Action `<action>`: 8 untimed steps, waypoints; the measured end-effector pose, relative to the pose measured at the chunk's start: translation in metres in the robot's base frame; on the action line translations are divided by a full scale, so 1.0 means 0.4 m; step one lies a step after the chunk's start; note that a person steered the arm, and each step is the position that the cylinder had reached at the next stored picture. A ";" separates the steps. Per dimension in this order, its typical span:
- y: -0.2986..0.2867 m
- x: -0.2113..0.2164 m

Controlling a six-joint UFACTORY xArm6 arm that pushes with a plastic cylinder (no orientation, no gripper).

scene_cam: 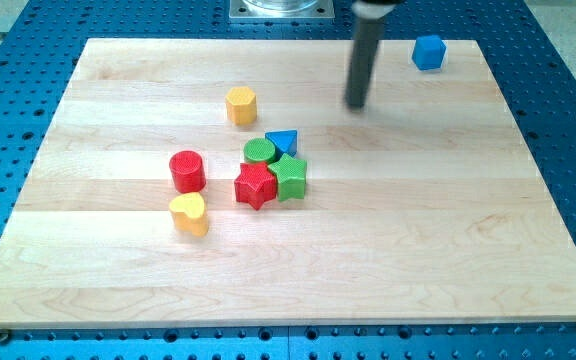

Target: Push the hexagon into the cube

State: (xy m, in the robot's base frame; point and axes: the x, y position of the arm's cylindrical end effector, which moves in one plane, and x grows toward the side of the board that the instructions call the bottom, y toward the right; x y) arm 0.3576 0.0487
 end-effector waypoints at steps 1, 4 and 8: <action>-0.211 0.041; -0.215 -0.005; -0.227 -0.061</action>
State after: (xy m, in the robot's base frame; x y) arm 0.3334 -0.0419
